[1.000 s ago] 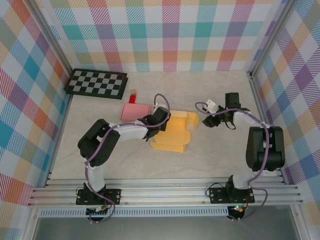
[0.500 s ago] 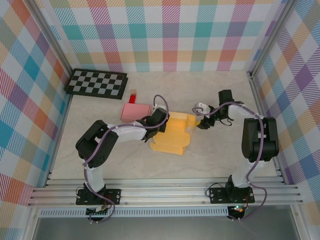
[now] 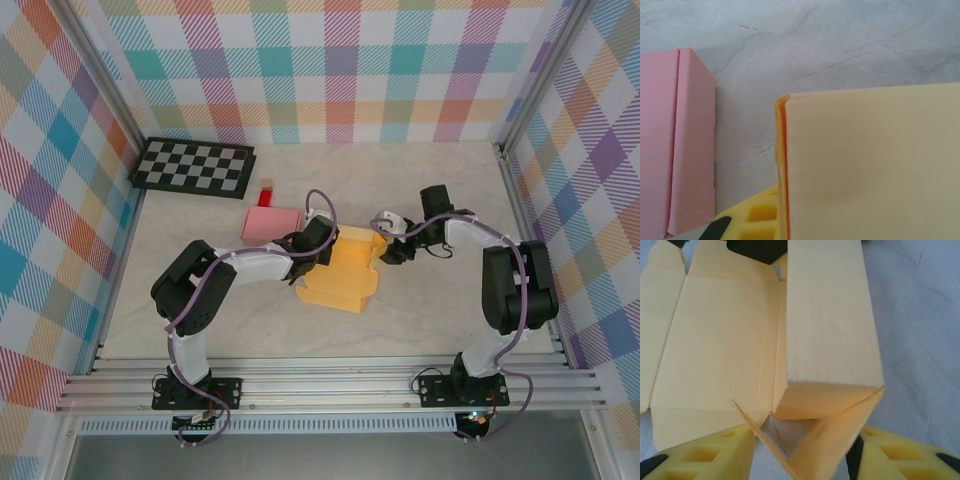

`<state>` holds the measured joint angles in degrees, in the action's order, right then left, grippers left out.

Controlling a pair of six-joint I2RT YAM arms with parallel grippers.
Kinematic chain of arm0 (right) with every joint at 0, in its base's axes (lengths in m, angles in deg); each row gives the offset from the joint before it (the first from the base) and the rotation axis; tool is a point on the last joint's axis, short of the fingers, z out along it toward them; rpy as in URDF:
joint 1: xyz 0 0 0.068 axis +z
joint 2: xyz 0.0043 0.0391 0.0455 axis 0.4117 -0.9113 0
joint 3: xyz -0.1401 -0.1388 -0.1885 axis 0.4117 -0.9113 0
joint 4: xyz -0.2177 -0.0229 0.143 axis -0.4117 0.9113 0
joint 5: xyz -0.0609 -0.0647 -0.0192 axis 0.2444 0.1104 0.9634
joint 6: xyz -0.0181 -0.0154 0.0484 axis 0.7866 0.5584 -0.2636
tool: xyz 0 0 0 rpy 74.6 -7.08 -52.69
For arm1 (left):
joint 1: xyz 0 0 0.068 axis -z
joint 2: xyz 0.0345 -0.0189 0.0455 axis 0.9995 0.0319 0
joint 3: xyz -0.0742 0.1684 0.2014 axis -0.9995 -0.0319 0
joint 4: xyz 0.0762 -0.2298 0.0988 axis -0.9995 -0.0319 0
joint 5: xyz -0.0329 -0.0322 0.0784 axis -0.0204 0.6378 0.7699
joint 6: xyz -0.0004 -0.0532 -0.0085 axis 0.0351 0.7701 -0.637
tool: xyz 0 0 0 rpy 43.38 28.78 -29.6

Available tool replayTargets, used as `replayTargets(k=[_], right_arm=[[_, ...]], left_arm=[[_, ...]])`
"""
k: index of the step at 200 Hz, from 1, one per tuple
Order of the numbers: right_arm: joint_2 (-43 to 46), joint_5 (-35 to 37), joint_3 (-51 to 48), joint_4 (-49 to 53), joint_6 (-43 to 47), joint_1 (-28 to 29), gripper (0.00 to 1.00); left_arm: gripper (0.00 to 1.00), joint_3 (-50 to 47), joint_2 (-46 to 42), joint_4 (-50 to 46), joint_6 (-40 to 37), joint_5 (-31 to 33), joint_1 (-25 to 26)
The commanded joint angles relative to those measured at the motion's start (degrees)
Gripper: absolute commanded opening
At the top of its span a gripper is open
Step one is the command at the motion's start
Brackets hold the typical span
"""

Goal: Fold the paper box

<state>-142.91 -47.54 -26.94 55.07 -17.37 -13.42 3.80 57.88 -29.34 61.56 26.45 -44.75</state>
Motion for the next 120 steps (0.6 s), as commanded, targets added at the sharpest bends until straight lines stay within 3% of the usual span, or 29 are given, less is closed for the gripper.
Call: replayTargets(k=[1, 50, 84, 120], right_arm=[[3.14, -3.02, -1.1, -1.74, -5.35, 1.49, 0.52], [6.22, 1.75, -2.94, -2.98, -13.76, 3.54, 0.51], [5.81, 14.81, -3.86, -9.86, -30.24, 6.75, 0.47], [4.23, 25.85, -5.53, -15.14, -40.37, 11.28, 0.48]], left_arm=[[0.0, 0.21, -1.17, -3.28, 0.75, -0.11, 0.35], [0.0, 0.83, -1.29, -4.49, 2.23, 0.79, 0.34], [0.0, 0.74, -1.26, -4.4, 4.06, 0.31, 0.34], [0.0, 0.91, -1.07, -4.54, 5.46, 0.04, 0.44]])
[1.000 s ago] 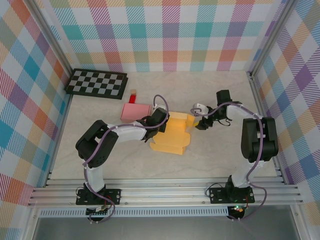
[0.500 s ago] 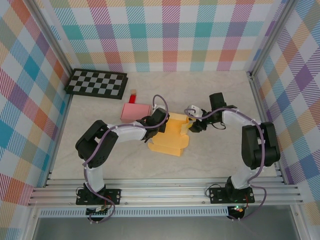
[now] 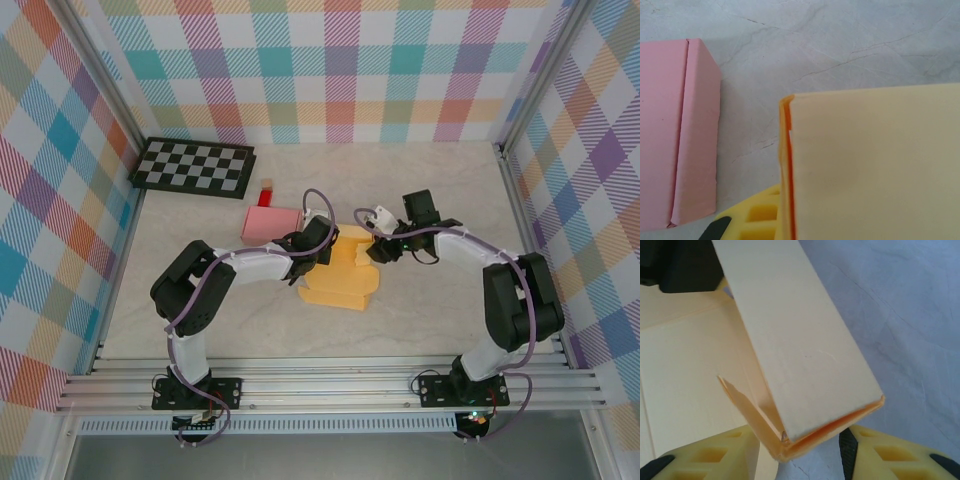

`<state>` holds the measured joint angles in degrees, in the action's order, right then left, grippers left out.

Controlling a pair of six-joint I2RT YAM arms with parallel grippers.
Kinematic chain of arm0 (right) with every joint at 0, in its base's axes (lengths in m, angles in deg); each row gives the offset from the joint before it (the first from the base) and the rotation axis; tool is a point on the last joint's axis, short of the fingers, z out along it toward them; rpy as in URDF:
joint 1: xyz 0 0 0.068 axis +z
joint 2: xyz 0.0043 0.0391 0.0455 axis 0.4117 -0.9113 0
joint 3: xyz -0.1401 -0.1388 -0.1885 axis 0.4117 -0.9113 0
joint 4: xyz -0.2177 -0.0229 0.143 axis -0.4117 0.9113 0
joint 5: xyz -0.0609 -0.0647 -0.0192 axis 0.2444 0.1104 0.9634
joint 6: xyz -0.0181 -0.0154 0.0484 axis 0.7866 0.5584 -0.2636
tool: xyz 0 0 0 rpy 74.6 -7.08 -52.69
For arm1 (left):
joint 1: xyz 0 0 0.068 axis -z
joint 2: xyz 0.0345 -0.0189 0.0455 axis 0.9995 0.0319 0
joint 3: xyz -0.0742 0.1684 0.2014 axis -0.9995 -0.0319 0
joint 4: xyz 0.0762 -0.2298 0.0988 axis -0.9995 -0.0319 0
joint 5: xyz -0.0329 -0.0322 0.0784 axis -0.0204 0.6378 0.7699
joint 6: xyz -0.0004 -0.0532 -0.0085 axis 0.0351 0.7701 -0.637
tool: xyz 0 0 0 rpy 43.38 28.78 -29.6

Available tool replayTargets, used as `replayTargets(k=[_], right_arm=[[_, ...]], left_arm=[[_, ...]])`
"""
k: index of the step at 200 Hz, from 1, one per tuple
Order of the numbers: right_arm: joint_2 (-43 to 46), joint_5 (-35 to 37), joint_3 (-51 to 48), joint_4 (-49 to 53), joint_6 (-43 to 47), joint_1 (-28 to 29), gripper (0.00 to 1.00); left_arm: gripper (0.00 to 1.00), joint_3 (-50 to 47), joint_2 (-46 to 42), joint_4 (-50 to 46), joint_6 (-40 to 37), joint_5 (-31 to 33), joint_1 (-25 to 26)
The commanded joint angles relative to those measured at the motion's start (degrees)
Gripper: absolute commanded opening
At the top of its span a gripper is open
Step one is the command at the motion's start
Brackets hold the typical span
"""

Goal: Fold the paper box

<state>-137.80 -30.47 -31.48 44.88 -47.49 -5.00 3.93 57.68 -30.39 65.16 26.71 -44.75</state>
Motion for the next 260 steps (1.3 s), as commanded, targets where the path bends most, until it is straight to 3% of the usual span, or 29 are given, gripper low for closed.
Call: replayTargets(k=[1, 34, 79, 123, 151, 194, 229, 260], right_arm=[[-1.0, 9.2, -0.92, -4.9, -10.34, 2.99, 0.48], [-2.1, 16.67, 1.57, -2.86, -13.57, 5.42, 0.47], [-0.87, 23.77, 0.76, -9.86, -31.47, 6.2, 0.39], [-3.45, 32.35, -1.12, -16.56, -33.9, 9.95, 0.37], [-3.92, 38.72, -1.93, -18.9, -34.97, 12.05, 0.29], [-4.71, 45.13, -3.23, -17.52, -37.9, 12.64, 0.28], [-5.24, 50.83, -2.86, -14.59, -39.51, 12.61, 0.0], [-7.86, 61.72, 1.36, -4.0, -47.67, 12.59, 0.0]], left_arm=[[0.0, 0.78, -0.91, -3.49, 1.83, -0.24, 0.44], [0.0, 1.3, -1.18, -4.76, 4.45, -1.88, 0.53], [0.0, 3.01, -1.62, -8.67, 11.68, -2.55, 0.7], [0.0, 5.87, -0.78, -13.29, 16.98, -2.46, 0.86], [0.0, 6.9, -1.18, -15.26, 18.97, -2.04, 0.85], [0.0, 8.12, -1.21, -17.64, 19.99, -2.63, 0.86], [0.0, 9.07, -0.67, -18.87, 20.57, -2.98, 0.82], [0.0, 9.97, -0.54, -20.17, 21.32, -2.58, 0.92]])
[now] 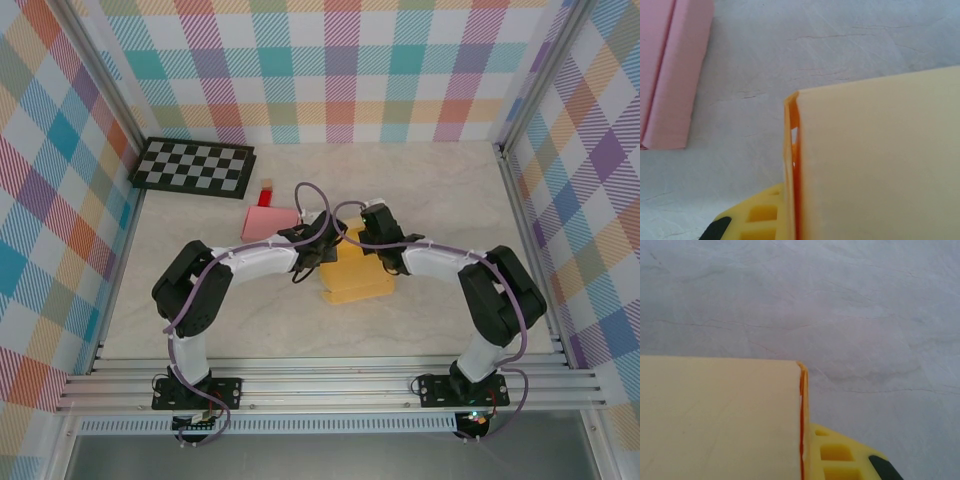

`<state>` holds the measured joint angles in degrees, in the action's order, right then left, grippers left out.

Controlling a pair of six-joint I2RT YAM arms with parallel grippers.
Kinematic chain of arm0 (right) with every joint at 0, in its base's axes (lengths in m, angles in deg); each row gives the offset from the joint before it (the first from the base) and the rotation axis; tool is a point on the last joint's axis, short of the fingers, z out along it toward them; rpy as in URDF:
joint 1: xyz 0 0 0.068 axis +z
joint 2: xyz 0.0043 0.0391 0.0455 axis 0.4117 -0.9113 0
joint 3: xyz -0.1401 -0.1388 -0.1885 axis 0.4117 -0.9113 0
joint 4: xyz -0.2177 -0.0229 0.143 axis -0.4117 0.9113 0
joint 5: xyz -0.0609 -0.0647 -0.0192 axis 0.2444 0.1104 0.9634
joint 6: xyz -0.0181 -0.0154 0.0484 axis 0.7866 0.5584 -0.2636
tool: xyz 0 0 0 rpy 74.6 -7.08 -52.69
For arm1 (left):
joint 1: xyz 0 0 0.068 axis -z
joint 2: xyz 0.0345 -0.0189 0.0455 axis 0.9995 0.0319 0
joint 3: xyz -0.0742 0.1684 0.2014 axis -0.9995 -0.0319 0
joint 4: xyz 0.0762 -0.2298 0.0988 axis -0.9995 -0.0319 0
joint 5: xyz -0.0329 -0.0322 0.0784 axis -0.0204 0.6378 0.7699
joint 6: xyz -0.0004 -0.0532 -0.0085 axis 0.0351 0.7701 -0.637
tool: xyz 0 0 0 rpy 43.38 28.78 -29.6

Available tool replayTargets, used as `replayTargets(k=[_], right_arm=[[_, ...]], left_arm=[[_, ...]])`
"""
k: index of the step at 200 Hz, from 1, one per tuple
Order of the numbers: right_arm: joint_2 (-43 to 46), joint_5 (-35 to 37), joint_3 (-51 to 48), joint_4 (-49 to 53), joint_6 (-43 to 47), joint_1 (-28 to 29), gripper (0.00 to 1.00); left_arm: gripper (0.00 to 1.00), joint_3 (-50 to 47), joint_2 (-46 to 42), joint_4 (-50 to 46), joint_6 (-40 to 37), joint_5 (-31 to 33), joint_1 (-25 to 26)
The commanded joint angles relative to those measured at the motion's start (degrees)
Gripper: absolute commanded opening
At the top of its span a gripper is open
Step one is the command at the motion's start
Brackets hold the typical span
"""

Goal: Fold the paper box

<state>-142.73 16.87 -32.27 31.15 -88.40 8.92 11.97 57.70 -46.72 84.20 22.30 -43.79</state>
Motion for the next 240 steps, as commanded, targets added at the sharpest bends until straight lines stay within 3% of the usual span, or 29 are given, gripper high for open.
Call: replayTargets(k=[1, 28, 46, 77, 136, 186, 210, 225, 240], right_arm=[[-3.02, 14.39, 2.18, 9.79, -6.86, -1.33, 0.0], [-2.51, 14.68, 1.97, 10.34, -10.36, -1.24, 0.01], [-1.06, 13.49, 1.3, 8.72, -11.76, -1.31, 0.15], [3.93, 2.42, -1.83, 2.3, -9.79, -1.33, 0.27], [13.46, -10.35, -4.98, 2.24, -7.86, -1.32, 0.43], [25.28, -16.96, -6.51, 10.39, -6.43, -1.33, 0.51], [32.9, -14.44, -7.14, 16.54, -8.88, -1.42, 0.51], [36.71, -8.57, -6.61, 25.23, -17.72, -1.62, 0.63], [38.33, -10.46, -6.03, 31.0, -18.98, -2.12, 0.61]], left_arm=[[0.0, 1.95, -0.55, -3.89, 2.29, 1.85, -0.06], [0.0, 2.22, -0.49, -4.38, 1.93, 2.47, -0.08], [0.0, 2.5, 0.08, -4.53, 1.78, 2.7, -0.15], [0.0, 3.44, 1.76, -4.99, 1.37, 3.44, -0.1], [0.0, 4.37, 4.0, -5.34, 0.26, 4.97, -0.09], [0.0, 3.73, 3.84, -3.11, -3.91, 7.89, -0.09], [0.0, -0.56, 1.17, 4.06, -7.34, 9.95, -0.14], [0.0, -4.23, -0.88, 8.56, -8.9, 10.98, -0.09], [0.0, -6.62, -2.67, 11.0, -9.65, 11.75, -0.13]])
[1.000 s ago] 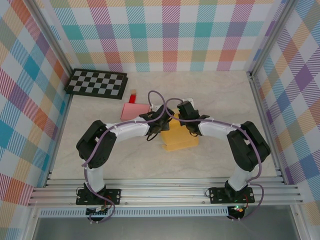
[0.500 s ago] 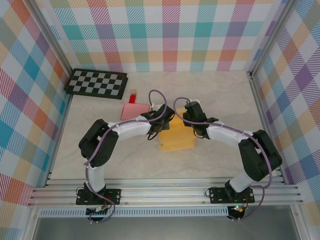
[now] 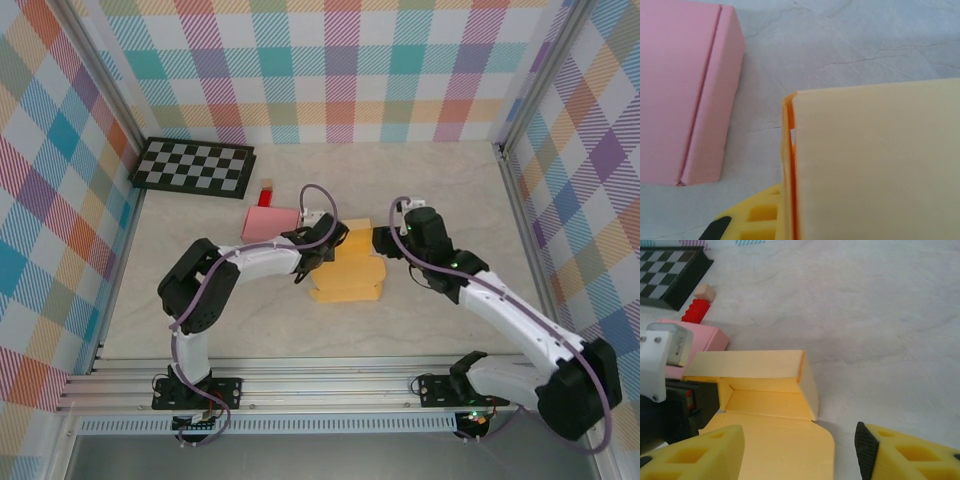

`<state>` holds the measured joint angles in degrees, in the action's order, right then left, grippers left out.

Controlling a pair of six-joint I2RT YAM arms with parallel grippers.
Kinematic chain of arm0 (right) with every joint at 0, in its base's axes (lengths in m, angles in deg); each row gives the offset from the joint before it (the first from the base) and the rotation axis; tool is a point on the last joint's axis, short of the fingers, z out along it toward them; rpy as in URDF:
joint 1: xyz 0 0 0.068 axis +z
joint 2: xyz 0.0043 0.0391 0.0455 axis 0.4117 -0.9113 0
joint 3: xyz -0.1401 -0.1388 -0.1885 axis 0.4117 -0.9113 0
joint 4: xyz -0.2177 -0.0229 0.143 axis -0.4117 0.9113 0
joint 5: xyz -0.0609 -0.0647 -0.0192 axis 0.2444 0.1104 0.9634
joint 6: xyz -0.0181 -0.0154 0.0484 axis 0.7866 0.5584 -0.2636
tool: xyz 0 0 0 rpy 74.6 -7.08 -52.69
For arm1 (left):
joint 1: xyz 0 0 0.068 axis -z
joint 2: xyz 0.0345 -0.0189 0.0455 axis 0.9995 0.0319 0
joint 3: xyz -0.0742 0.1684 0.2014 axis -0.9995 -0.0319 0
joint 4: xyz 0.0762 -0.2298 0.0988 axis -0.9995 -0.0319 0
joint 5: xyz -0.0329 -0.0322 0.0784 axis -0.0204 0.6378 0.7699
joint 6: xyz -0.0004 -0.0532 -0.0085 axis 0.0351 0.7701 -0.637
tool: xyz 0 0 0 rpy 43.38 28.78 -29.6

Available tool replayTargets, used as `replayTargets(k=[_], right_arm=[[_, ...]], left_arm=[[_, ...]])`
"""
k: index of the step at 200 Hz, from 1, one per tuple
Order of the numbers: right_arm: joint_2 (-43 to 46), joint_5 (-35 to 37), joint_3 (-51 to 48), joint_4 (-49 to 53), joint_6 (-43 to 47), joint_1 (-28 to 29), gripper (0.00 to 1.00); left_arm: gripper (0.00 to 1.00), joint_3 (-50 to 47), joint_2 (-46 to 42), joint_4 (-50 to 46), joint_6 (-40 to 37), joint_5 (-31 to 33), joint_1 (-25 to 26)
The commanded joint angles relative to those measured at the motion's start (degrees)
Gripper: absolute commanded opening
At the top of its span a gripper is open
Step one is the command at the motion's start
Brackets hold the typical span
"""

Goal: Fold the paper box

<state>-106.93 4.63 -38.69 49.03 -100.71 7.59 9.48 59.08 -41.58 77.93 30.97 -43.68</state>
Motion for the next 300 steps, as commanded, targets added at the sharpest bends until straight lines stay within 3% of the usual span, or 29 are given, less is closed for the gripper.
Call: replayTargets(k=[1, 21, 35, 73, 125, 189, 224, 300], right_arm=[[2.55, 1.59, 0.47, 13.49, -6.73, -0.79, 0.61], [1.86, -3.22, 1.0, 20.18, -9.07, -0.79, 0.62], [2.3, -8.51, -1.83, 19.02, -9.83, -0.78, 0.63], [4.98, -17.77, -14.88, 1.16, -11.82, -0.92, 0.62], [-2.29, -24.5, -20.9, -17.53, -16.03, -1.15, 0.57], [-10.48, -21.19, -19.28, -22.55, -15.37, -1.18, 0.54], [-8.73, -20.6, -19.04, -23.5, -14.16, -1.12, 0.49], [-4.9, -20.85, -14.26, -16.44, -6.12, -0.96, 0.29]], left_arm=[[0.0, -4.32, -4.13, 5.99, -3.39, 3.1, -0.26], [0.0, -7.33, -6.39, 8.54, -3.08, 4.16, -0.2], [0.0, -9.11, -7.53, 10.18, -2.62, 4.35, -0.19], [0.0, -9.92, -8.08, 10.23, -1.17, 3.93, -0.19], [0.0, -11.47, -9.66, 10.78, 2.22, 1.87, -0.26], [0.0, -11.83, -11.16, 11.42, 4.38, -0.63, -0.2], [0.0, -12.72, -11.85, 12.33, 6.1, -2.47, -0.23], [0.0, -11.88, -11.59, 11.27, 9.12, -2.7, -0.26]])
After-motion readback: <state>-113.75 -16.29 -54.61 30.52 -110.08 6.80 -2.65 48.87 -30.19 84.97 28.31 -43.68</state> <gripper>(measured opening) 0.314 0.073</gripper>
